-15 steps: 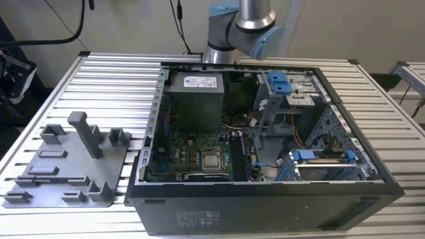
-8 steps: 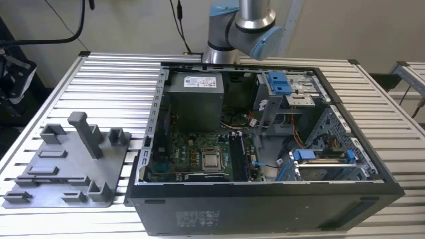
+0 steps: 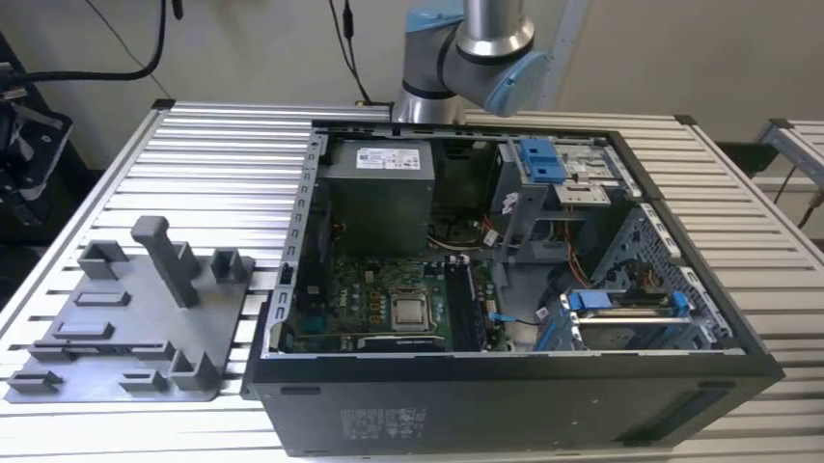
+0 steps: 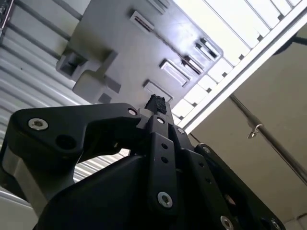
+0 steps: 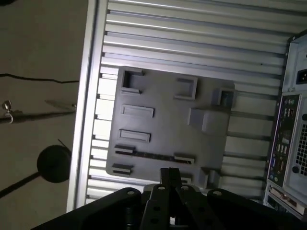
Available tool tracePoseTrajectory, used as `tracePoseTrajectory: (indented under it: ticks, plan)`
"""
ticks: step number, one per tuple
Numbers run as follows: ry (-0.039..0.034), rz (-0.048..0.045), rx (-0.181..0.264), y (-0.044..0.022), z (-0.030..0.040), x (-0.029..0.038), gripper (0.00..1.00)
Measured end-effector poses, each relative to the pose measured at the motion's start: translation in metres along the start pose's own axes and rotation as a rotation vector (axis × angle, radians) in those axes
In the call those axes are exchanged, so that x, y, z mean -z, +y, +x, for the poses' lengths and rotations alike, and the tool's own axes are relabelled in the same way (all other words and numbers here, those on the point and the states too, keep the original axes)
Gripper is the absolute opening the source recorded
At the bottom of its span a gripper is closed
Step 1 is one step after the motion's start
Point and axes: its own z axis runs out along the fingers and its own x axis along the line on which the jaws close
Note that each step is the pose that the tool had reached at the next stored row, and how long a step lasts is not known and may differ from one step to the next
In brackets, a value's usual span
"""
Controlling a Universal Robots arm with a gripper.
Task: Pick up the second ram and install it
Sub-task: 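Pick up the second ram and move it above second insertion slot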
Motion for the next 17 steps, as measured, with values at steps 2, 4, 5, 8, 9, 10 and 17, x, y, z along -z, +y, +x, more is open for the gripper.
tracePoseTrajectory:
  ticks: [2,4,5,8,9,10,17]
  plan:
    - [0.0002,-0.0001,0.028,0.0,0.0,-0.0001,0.11]
    - [0.0006,-0.0002,0.056,0.0,0.0,0.0,0.11]
    - [0.0008,-0.0003,0.07,0.0,0.0001,0.0,0.11]
    - [0.0011,-0.0005,0.111,0.0,0.0002,-0.0001,0.11]
    - [0.0012,-0.0005,0.125,0.0,0.0002,-0.0001,0.11]
    - [0.0014,-0.0006,0.14,0.0,0.0003,-0.0001,0.11]
    - [0.0029,-0.0008,0.242,0.0001,0.0005,0.0,0.11]
